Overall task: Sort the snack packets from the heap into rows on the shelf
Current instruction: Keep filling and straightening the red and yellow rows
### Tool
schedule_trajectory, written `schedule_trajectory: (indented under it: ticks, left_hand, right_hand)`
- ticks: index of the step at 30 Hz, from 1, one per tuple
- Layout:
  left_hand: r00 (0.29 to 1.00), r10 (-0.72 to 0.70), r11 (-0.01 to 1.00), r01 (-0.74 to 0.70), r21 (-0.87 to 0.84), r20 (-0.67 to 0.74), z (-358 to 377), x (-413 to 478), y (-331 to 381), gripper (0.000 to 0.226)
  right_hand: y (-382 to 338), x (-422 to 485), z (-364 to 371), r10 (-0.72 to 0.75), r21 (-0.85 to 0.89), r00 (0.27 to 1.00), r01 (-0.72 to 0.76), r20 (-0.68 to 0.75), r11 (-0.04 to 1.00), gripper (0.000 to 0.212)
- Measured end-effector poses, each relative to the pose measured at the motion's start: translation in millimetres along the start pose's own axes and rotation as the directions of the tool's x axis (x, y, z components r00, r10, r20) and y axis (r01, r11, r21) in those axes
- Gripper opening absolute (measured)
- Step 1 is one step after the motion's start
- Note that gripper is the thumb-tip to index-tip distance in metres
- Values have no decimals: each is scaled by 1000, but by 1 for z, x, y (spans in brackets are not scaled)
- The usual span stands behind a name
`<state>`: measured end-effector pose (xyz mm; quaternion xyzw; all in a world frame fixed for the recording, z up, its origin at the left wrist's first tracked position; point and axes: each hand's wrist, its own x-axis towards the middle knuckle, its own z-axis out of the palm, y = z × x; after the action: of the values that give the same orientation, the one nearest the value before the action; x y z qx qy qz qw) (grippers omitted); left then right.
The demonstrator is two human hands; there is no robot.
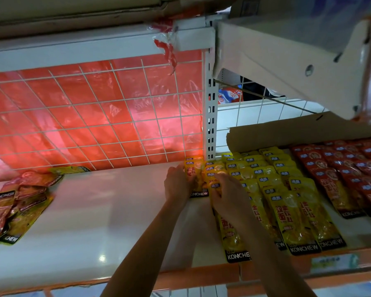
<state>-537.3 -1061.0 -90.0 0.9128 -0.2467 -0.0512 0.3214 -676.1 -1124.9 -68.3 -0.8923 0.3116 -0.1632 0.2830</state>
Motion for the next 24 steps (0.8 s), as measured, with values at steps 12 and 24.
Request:
schedule_trajectory:
  ticks: [12,24]
  left_hand:
    - [995,69,990,-60,129,-67,-21,-12,-23,44]
    - [952,-28,926,140,351,-305,-147,-57,-160,51]
  right_hand:
    - [-37,10,18,-118,-64,993,118,14,991,44]
    - [-184,-10,132,-373,71,897,367,236,927,48]
